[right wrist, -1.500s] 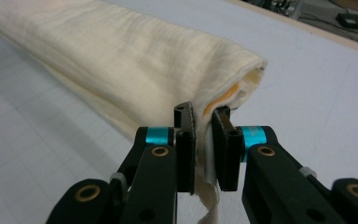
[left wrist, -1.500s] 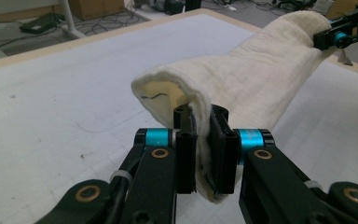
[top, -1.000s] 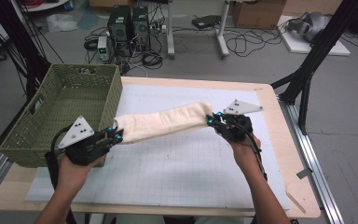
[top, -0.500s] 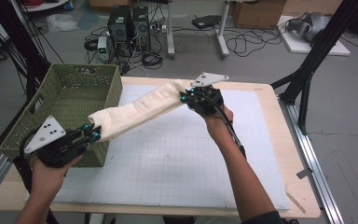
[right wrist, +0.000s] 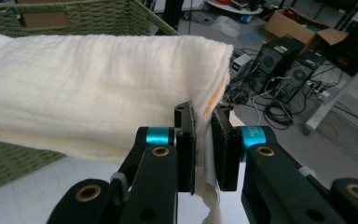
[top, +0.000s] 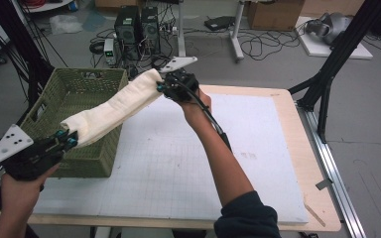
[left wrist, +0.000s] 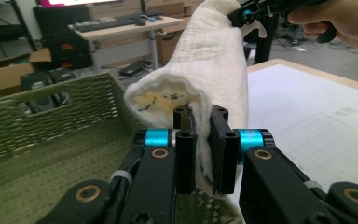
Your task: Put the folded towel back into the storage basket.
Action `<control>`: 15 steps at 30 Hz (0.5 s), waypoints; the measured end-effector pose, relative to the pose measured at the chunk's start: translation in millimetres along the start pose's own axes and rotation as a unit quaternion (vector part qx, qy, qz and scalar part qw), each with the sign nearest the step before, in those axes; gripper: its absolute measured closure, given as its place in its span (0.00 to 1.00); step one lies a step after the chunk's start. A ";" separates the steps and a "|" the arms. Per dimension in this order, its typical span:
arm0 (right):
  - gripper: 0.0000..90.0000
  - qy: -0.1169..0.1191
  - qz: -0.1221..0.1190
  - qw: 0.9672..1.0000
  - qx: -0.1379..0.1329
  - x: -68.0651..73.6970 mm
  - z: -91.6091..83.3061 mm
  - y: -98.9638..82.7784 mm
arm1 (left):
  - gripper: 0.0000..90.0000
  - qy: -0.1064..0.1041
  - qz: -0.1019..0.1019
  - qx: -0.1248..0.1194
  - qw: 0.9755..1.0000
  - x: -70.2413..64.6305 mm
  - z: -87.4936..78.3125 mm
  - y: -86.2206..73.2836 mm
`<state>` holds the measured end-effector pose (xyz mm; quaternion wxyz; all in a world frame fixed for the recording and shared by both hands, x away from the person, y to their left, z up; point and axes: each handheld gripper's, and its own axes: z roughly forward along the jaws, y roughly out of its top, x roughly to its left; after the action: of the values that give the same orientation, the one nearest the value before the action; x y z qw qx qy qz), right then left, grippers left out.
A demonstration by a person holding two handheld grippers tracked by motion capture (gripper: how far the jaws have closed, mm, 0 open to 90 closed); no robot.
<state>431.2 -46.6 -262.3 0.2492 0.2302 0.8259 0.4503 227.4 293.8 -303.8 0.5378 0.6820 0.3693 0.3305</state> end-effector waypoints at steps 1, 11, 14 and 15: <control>0.91 0.002 -0.004 1.000 -0.003 2.7 5.9 4.1 | 0.91 0.006 0.000 0.000 1.000 3.5 -3.4 -0.4; 0.91 0.025 -0.018 1.000 0.004 21.6 62.6 40.5 | 0.91 0.045 -0.002 0.009 0.999 27.4 -19.5 -6.5; 0.91 0.031 -0.017 0.999 0.002 26.3 76.2 50.8 | 0.91 0.053 -0.005 0.011 0.999 34.0 -22.8 -8.8; 0.91 0.033 -0.018 0.999 0.001 27.9 80.7 53.9 | 0.91 0.057 -0.005 0.013 0.998 36.2 -23.6 -9.6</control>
<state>468.1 47.4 -259.6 0.2295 0.2002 0.8383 0.4523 224.4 337.9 -306.5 0.5087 0.6672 0.4067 0.3615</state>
